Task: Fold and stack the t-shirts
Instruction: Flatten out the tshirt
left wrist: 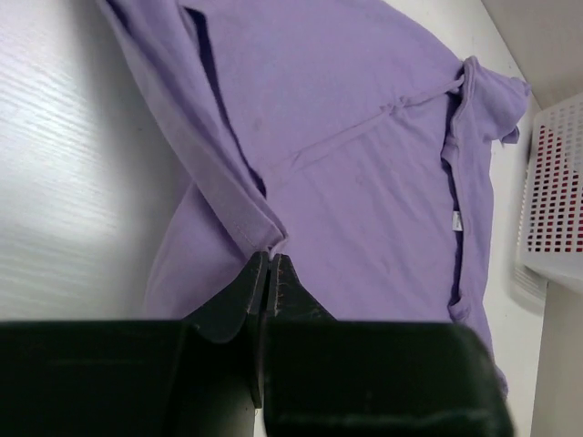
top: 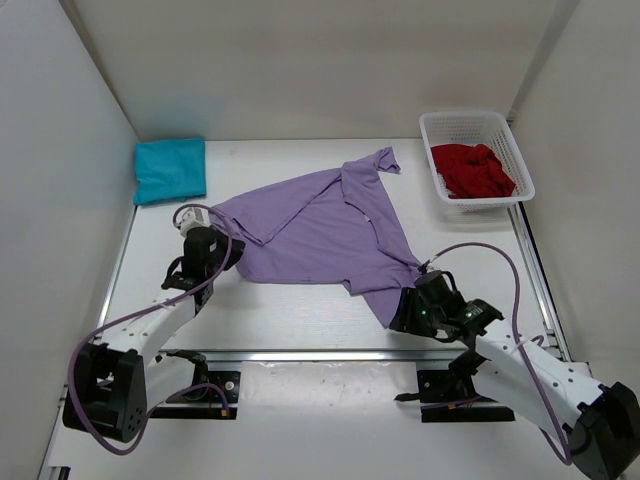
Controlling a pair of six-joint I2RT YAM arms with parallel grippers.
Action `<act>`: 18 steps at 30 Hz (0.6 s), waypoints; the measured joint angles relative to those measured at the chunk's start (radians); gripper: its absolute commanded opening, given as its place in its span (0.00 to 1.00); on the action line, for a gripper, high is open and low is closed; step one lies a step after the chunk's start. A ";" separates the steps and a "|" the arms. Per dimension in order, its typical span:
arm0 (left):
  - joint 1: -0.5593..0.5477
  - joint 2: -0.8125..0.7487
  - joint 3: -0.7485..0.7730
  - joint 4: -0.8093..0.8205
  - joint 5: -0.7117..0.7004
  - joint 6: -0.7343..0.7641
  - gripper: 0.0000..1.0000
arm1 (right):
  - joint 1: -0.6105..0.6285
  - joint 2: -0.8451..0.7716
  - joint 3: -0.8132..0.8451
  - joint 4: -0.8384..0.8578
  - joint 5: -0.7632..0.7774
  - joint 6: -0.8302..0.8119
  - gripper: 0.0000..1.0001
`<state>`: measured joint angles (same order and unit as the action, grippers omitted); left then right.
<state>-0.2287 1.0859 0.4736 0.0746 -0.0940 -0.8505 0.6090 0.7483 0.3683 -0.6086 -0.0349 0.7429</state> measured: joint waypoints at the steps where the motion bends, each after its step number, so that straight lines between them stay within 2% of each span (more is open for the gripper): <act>1: 0.004 -0.015 -0.014 0.000 0.001 0.000 0.00 | -0.004 0.014 0.000 0.002 0.001 0.005 0.46; 4: 0.013 -0.039 -0.035 0.001 0.008 0.004 0.00 | -0.022 0.058 -0.002 0.029 -0.006 0.021 0.45; 10: 0.005 -0.040 -0.037 0.017 0.040 0.013 0.00 | -0.014 0.144 -0.006 0.121 -0.006 0.070 0.37; 12: 0.003 -0.040 -0.037 0.021 0.053 0.012 0.00 | -0.014 0.157 -0.009 0.150 -0.005 0.082 0.31; 15: 0.000 -0.040 -0.037 0.031 0.066 0.012 0.00 | -0.016 0.172 -0.026 0.197 -0.006 0.101 0.27; 17: 0.000 -0.040 -0.037 0.032 0.072 0.012 0.00 | -0.016 0.189 -0.034 0.220 -0.006 0.105 0.20; 18: 0.000 -0.040 -0.037 0.032 0.074 0.012 0.00 | -0.017 0.196 -0.039 0.236 -0.009 0.110 0.12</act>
<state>-0.2287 1.0462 0.4362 0.1062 -0.0204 -0.8383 0.5919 0.9443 0.3298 -0.3729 -0.0441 0.8528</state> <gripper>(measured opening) 0.094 0.211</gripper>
